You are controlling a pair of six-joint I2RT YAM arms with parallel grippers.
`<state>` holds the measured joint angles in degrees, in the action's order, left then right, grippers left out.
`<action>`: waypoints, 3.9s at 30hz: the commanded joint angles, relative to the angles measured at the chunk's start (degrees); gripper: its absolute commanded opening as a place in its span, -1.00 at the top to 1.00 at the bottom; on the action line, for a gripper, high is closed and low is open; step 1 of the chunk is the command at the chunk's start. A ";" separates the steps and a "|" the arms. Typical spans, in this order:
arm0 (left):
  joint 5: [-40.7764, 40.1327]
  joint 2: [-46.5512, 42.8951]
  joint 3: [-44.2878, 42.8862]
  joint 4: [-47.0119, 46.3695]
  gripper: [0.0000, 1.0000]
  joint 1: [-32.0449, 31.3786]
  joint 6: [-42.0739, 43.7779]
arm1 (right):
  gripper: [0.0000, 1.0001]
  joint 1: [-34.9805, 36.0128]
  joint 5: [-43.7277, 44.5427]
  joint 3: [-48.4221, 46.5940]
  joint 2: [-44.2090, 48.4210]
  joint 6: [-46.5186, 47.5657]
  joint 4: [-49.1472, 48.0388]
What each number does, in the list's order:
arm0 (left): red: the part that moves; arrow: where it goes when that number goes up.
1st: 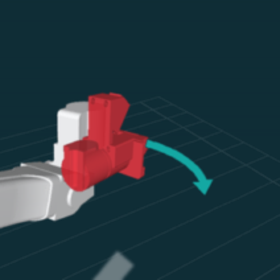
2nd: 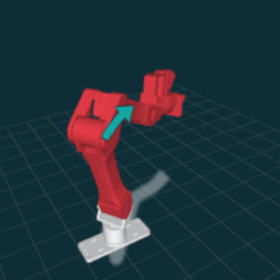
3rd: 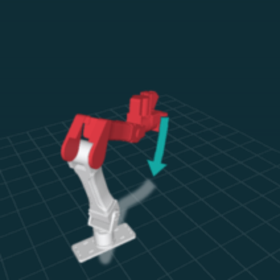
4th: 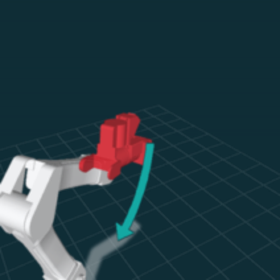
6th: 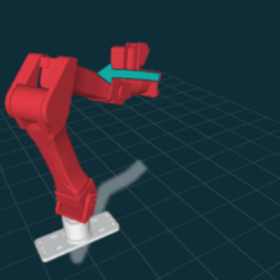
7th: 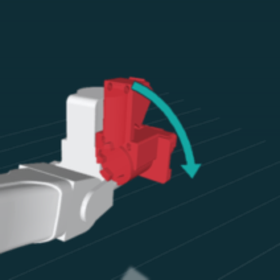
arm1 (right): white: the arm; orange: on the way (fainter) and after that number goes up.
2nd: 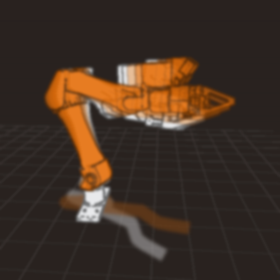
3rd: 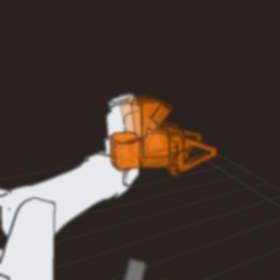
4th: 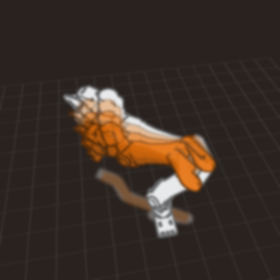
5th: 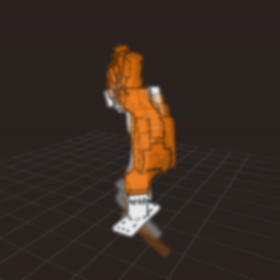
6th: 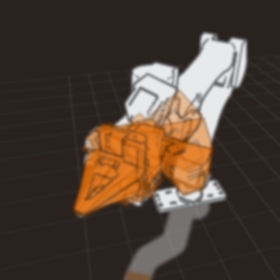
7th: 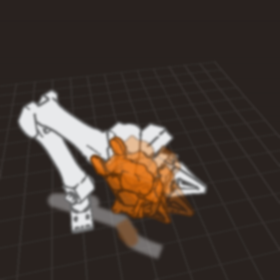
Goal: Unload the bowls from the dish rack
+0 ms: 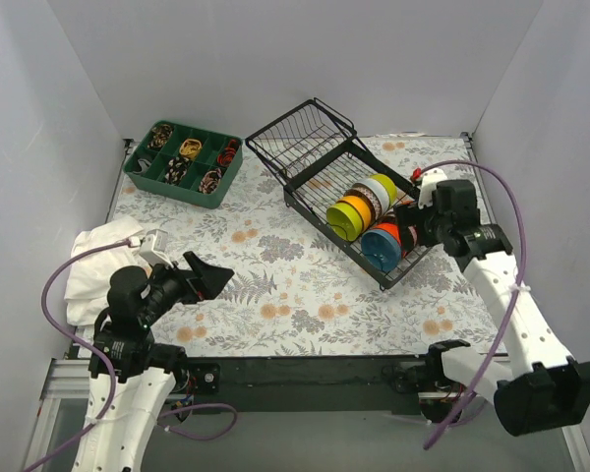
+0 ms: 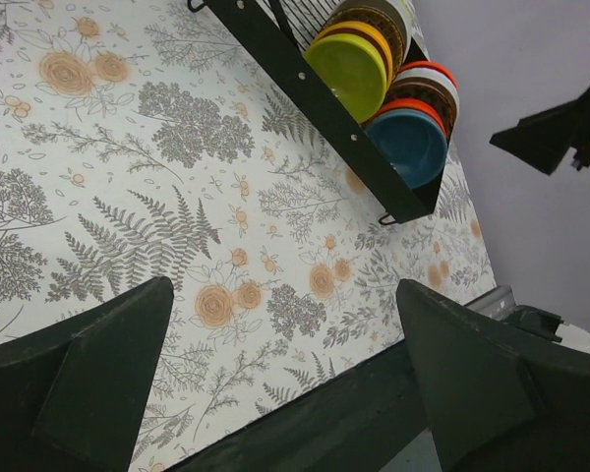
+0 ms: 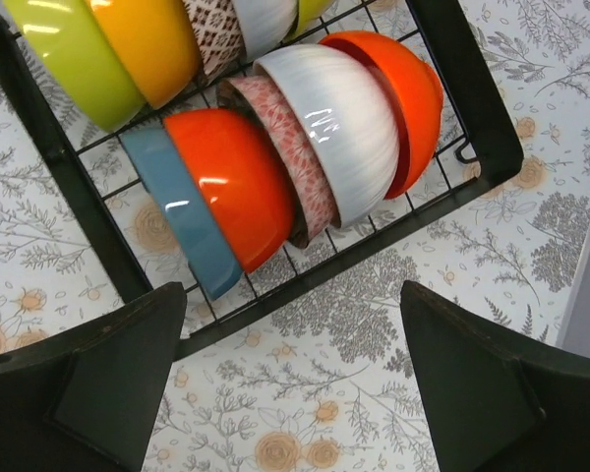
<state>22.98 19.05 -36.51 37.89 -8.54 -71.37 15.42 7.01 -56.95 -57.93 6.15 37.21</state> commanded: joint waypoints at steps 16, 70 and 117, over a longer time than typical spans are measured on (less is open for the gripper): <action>3.73 0.28 3.73 -1.77 -0.96 -3.95 -0.44 | -0.87 -31.68 -50.77 -19.69 -28.46 1.85 -8.47; 5.58 4.42 4.17 -0.97 -0.96 -3.95 0.09 | -0.82 -32.12 -55.97 -9.15 -42.97 1.14 -18.93; 4.26 4.68 3.64 -0.27 -0.96 -3.95 -0.08 | 0.49 -31.33 -34.60 -7.92 -28.47 -7.38 -24.73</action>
<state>27.62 23.22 -32.60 37.30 -12.23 -71.44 -15.73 -28.27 -65.49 -90.00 1.48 16.16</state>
